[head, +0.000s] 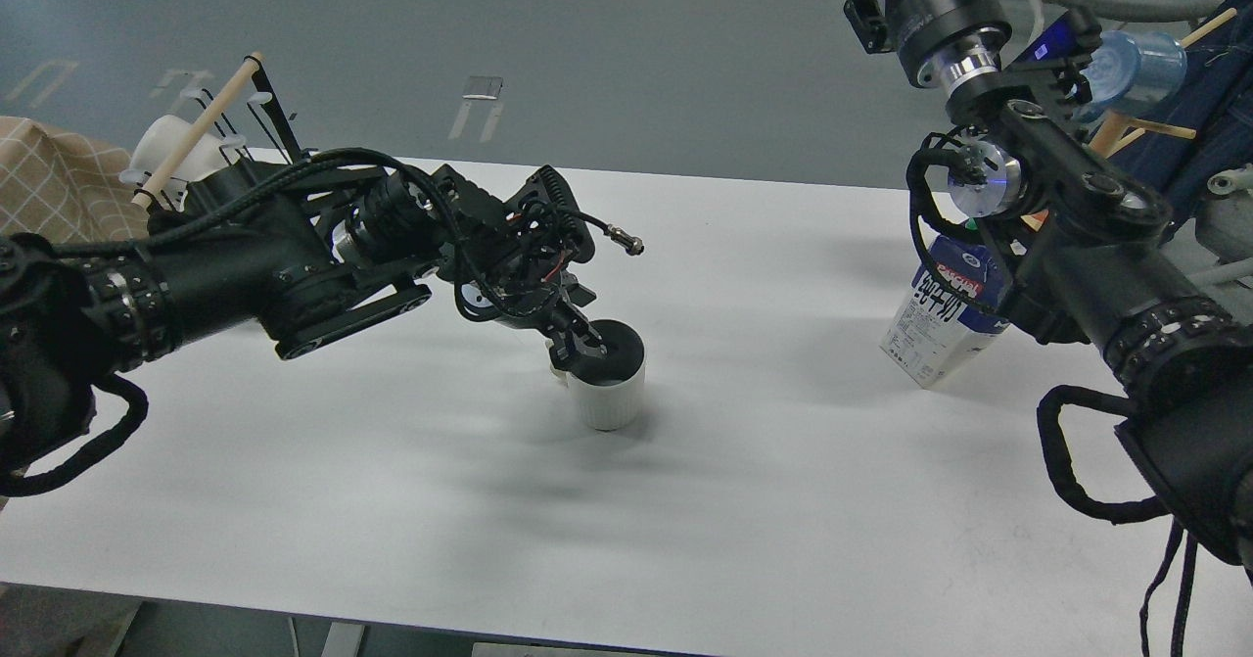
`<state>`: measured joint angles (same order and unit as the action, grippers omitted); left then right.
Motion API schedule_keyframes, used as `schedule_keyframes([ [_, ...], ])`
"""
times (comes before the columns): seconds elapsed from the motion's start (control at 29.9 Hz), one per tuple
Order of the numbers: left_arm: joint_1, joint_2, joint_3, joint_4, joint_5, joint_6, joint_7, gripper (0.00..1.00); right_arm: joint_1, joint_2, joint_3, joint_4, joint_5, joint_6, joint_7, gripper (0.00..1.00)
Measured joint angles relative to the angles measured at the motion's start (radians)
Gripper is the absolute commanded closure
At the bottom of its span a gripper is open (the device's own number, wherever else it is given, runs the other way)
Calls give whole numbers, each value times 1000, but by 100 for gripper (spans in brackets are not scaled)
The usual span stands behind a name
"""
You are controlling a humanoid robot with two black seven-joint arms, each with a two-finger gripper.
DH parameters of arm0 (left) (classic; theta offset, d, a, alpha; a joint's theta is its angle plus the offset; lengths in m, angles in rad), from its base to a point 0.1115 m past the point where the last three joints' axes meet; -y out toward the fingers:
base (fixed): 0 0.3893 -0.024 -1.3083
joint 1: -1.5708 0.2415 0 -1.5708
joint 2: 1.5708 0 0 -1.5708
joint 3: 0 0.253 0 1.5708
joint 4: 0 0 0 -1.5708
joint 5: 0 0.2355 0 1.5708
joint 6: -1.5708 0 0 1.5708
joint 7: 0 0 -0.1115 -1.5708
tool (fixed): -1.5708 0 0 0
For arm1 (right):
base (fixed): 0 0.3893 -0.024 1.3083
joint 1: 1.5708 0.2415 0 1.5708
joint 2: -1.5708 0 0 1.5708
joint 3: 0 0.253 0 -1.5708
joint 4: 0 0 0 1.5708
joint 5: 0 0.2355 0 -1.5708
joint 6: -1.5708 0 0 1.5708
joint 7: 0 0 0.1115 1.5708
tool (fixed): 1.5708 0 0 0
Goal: Place cup and milk with both arms
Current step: 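Set the mug upright on the table and open the left gripper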
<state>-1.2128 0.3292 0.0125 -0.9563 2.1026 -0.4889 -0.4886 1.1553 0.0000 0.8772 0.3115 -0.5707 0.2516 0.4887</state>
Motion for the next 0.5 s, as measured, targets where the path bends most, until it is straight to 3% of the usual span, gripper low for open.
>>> schedule_keyframes([
  [0.27,-147,71,-8,-22,-183,0,0,10,1,0,-3,1,0,1,0,0],
  [0.5,-264,192,-12,-26,-602,0,0,9,25,0,-124,18,-13,3,0,0],
])
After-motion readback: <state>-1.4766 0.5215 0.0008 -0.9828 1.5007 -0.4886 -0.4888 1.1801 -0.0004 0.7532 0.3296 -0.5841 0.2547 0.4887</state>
